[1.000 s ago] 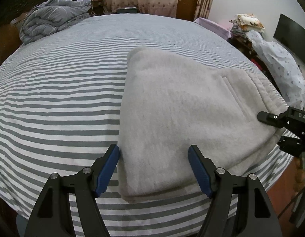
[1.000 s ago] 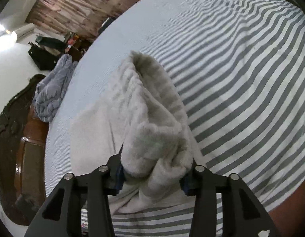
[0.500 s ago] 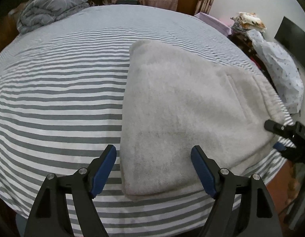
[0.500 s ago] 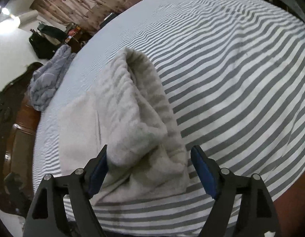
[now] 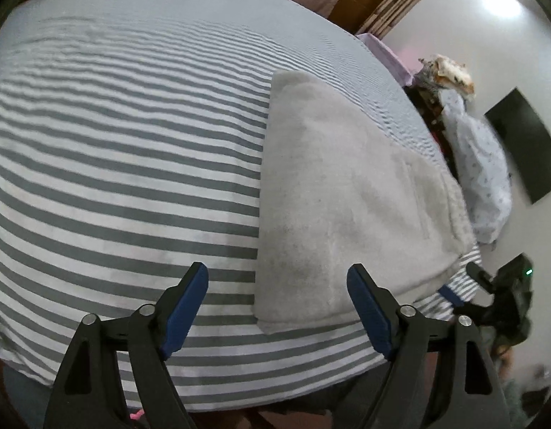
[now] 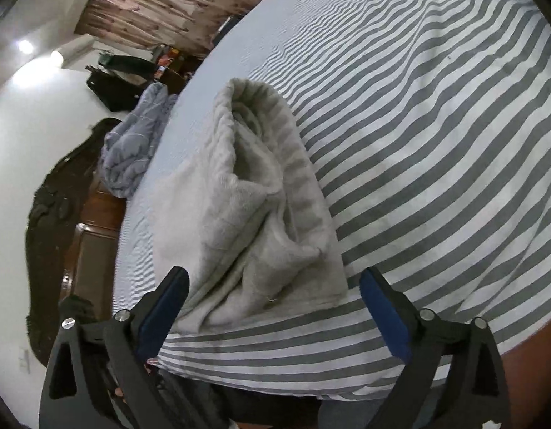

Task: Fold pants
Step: 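Grasp the folded pants end with the right gripper and lift it, then fold the held end over the pants with the right gripper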

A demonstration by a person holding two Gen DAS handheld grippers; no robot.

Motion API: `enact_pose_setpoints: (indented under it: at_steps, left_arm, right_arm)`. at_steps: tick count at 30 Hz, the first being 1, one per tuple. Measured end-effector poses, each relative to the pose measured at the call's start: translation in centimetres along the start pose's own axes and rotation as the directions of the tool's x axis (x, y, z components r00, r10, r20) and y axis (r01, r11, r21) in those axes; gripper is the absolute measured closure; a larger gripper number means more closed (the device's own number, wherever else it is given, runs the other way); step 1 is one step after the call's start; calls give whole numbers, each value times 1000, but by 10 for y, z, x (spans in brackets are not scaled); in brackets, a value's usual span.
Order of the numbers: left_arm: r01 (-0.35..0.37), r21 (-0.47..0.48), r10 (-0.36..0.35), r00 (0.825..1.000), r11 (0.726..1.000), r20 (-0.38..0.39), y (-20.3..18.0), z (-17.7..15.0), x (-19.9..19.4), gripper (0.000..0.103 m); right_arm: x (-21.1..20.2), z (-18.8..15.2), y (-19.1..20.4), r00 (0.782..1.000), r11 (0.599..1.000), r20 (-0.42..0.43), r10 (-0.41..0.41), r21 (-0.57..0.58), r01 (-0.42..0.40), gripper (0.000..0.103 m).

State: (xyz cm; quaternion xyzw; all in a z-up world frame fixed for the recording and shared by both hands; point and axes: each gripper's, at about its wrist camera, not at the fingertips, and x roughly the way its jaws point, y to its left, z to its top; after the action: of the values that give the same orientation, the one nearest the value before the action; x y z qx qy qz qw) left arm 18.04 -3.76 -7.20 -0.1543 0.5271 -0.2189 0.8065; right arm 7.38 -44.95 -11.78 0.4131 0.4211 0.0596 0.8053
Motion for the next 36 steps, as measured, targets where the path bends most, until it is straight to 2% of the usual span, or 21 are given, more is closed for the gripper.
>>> enact_pose_setpoints:
  at_steps: [8,13,22,26,33,35,36]
  left_arm:
    - [95,-60,-96,995,994,-11,2,11,9,12]
    - [141,-116,-142,990,983,-7,10,20,21,9]
    - [118,-112,-120,993,987,-20,11,43,52,9]
    - [108,-78,-109,994,991,-14,4,51,61,4]
    - [102,7,-102,995,995,-19,-17,58,79,4]
    - [97,44,-96,995,994,-23,-26,57,84,13]
    - [78,54,-77,997,996,-18,-29,57,85,14]
  right_arm:
    - [18,7,5,998,997,-32,62,-44,-63,2]
    - [38,8,8,997,996,-42,58,-58,-60,2]
    - [61,22,8,988,986,-46,147,-74,-150,1]
    - [65,31,6,981,979,-51,186,-74,-190,1]
    - [87,46,20,973,968,-104,206,-122,-218,5]
    - [93,48,25,976,970,-125,180,-140,-197,7]
    - [94,49,25,977,972,-128,170,-139,-188,12]
